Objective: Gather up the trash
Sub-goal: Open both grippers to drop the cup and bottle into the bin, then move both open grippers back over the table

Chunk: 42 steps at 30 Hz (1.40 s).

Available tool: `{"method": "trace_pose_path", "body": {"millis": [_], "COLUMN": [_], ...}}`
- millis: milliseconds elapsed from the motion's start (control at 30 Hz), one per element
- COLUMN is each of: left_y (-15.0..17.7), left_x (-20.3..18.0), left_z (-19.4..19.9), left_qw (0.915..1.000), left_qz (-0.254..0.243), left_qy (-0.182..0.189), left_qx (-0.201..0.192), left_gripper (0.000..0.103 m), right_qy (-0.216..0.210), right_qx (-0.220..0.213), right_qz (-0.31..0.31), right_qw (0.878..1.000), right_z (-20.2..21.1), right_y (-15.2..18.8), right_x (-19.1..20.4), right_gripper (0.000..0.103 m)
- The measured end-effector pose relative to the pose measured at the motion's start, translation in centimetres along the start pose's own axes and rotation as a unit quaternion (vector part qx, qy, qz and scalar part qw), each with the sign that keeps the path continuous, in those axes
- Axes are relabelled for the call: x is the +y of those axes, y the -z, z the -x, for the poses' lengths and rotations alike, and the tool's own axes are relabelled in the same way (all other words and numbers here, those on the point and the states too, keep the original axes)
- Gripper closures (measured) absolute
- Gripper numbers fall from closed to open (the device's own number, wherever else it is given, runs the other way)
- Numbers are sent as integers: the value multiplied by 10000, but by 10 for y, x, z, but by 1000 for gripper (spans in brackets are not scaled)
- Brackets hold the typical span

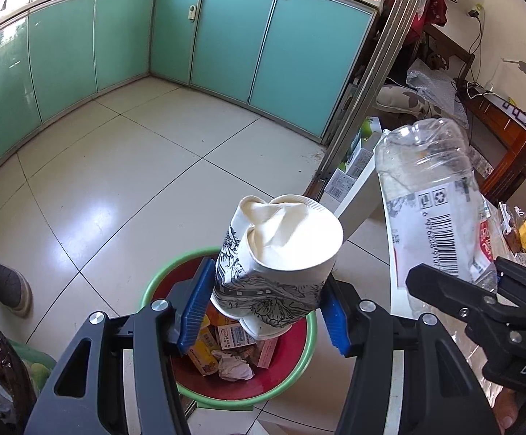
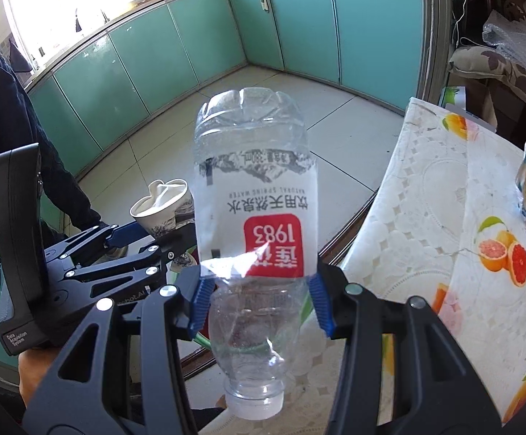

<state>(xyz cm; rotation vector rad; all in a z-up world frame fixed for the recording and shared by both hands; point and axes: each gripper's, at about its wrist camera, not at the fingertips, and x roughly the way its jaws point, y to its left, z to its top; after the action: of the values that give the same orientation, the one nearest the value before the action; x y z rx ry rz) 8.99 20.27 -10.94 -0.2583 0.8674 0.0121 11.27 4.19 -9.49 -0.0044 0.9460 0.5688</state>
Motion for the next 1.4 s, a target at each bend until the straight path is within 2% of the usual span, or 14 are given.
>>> {"method": "trace_pose_path", "body": {"millis": [133,500,633,767,1000,1133,1300,1400], "left_y": [-2,-5,-7,-6,-6,-7,-8,-8], "left_x": [10,15,17,20,12,1,-20,-35], "left_z": [-5,-13,-16,-16,-16,-15,-11,-12], "left_qw": [9998,9992,9988,9985,9989,9993,9999,9999], "left_qz": [203,358,448,514,423,332,130,55], "left_qy": [-8,-35,-99,-135,-149,-96,-15,73], "left_qx": [49,168,161,142,130,119,89,93], "left_gripper": [49,49,39,36,35,35,35,29], "right_qy": [-192,-155,-145,-80,-45,187,604,1077], "right_qx": [196,331,302,236,80,-134,-397,-572], "right_qz": [-148,-233,-315,-284,-246,-221,-545,-782], "right_qw": [9995,9991,9989,9993,9997,9995,9959,9894], "right_z": [-17,-37,-37,-31,-4,27,77,109], "right_y": [1,4,5,5,13,27,53,72], "right_x": [1,0,-3,-7,-18,-31,-79,-120], "right_gripper": [57,56,46,46,46,46,46,44]}}
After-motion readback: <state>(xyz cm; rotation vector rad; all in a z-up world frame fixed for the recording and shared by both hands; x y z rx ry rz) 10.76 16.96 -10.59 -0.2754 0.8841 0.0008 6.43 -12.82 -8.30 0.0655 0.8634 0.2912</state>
